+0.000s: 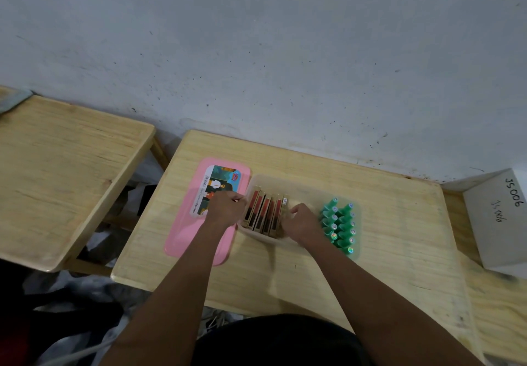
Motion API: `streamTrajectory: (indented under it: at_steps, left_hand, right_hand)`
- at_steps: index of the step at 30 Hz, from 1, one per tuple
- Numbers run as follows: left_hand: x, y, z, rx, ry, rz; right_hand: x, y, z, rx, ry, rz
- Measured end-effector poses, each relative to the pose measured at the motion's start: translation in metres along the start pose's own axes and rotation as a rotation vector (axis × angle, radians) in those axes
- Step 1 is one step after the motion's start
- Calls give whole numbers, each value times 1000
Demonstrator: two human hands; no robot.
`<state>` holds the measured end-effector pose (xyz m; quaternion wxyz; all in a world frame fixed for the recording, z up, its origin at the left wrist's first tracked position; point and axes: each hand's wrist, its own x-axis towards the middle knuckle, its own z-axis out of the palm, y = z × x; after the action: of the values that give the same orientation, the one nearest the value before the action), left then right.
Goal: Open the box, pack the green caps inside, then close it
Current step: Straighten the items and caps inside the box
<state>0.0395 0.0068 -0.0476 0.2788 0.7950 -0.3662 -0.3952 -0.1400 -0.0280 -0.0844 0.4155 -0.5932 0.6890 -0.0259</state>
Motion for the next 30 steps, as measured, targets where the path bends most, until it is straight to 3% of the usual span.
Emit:
streamTrajectory:
  at_steps: [15, 24, 30]
  left_hand:
    - [-2, 2, -1, 0, 9, 10]
    - [-2, 2, -1, 9, 8, 13]
    - [-4, 2, 0, 18, 18, 11]
  right_hand:
    - [10, -4, 5, 63, -63, 52]
    - [-4, -1, -6, 451, -115, 133]
    - [-12, 0, -10, 488, -161, 76]
